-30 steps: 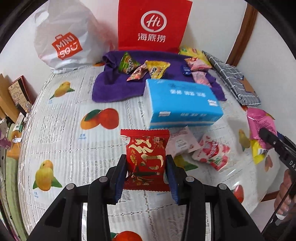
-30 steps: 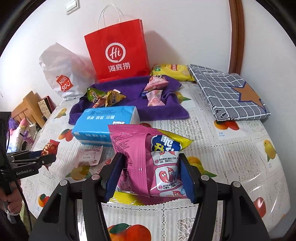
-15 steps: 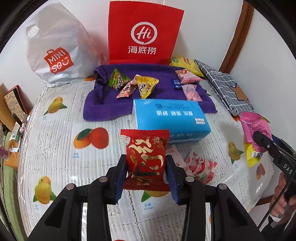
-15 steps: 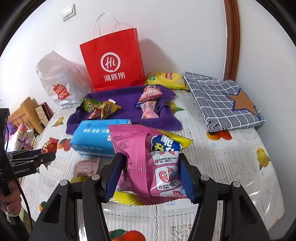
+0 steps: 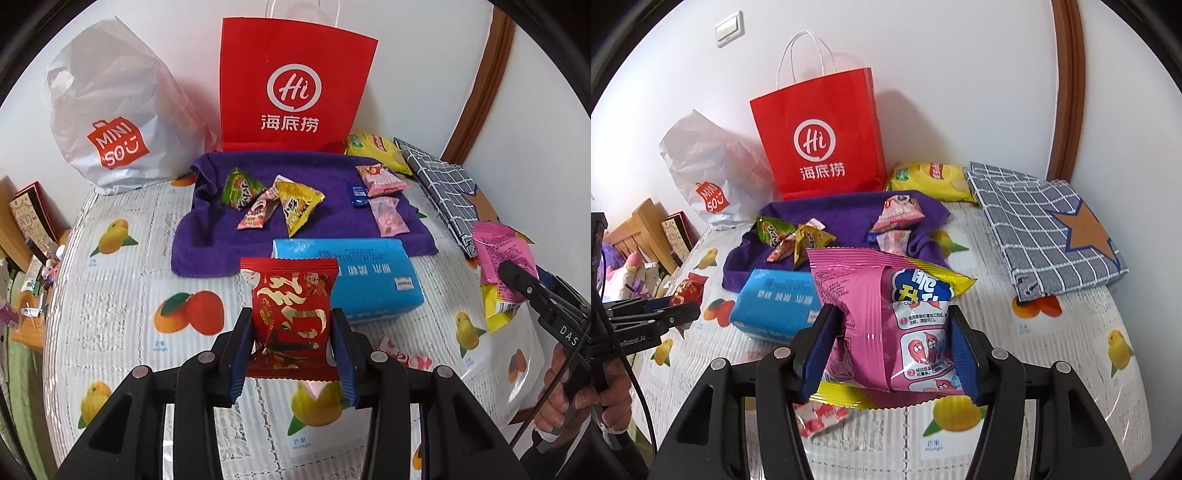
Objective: Organize snacks
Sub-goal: 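Lift both held packets and carry them toward the purple towel, then lower the pink chip bag and red packet onto the purple towel, then open both tools and release the packets on the towel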
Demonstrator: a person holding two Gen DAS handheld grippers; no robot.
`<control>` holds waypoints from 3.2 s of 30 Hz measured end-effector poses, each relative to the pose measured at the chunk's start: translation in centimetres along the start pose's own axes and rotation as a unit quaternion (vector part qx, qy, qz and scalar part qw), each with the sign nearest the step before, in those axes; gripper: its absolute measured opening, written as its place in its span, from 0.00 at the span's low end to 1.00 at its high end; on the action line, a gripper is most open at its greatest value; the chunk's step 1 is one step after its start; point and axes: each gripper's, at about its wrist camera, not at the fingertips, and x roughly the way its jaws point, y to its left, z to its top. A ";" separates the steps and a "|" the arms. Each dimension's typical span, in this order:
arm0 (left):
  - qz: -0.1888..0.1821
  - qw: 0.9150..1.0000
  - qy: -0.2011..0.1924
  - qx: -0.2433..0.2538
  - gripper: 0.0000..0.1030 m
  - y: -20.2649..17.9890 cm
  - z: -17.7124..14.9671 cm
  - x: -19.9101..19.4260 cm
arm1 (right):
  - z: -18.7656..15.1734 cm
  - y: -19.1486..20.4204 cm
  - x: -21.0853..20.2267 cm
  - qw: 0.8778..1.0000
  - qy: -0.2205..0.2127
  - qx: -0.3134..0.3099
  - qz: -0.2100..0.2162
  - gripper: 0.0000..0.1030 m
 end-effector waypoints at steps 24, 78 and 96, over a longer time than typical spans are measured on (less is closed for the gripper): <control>0.006 1.000 -0.021 -0.004 0.38 0.6 3.5 0.0 | 4.5 0.3 1.5 1.000 -0.020 -0.010 -0.008 0.57; 0.005 0.999 0.044 -0.026 0.38 2.3 15.6 16.0 | 13.5 3.3 21.9 0.995 0.063 -0.074 0.009 0.57; 0.004 0.998 0.063 -0.022 0.40 1.7 15.4 17.6 | 13.6 3.0 21.7 0.995 0.069 -0.065 0.010 0.61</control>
